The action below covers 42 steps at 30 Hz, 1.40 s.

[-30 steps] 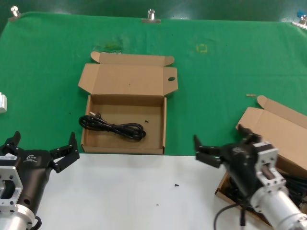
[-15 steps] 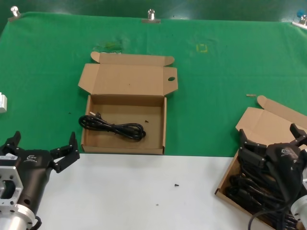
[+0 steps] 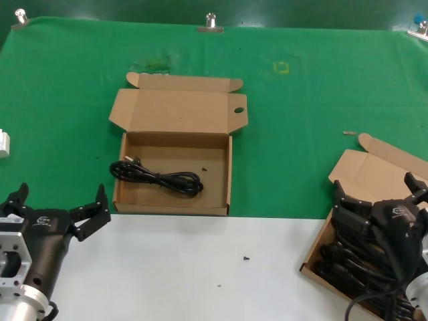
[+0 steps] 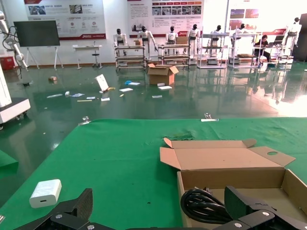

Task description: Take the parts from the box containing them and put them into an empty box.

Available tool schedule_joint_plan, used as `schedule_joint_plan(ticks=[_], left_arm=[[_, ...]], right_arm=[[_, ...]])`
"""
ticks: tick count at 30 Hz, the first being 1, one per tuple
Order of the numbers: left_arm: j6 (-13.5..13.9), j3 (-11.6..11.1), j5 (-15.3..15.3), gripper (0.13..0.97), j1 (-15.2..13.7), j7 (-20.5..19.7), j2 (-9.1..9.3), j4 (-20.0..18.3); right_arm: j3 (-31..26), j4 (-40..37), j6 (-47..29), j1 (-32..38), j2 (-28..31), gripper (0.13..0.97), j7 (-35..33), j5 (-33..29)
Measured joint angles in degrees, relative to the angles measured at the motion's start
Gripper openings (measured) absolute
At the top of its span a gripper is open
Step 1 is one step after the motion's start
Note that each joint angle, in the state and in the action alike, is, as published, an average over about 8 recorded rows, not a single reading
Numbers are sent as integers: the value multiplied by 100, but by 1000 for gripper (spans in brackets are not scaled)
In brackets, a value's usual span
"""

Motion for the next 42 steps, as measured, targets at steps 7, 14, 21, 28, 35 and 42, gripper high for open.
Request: schedule_joint_plan(ticks=[7,14,21,28,35,42], left_arm=[[0,0,0,966,0,0,0,0],[0,0,0,966,0,0,0,0],[0,0,0,966,0,0,0,0],[0,0,0,966,0,0,0,0],[0,0,0,966,0,0,0,0],[0,0,0,966,0,0,0,0]], right_arm=[[0,0,0,0,0,966,0,0],[0,0,0,0,0,966,0,0],[0,0,0,0,0,966,0,0],[0,0,0,0,0,966,0,0],[0,0,0,0,0,966,0,0],[0,0,0,0,0,966,-1,0]])
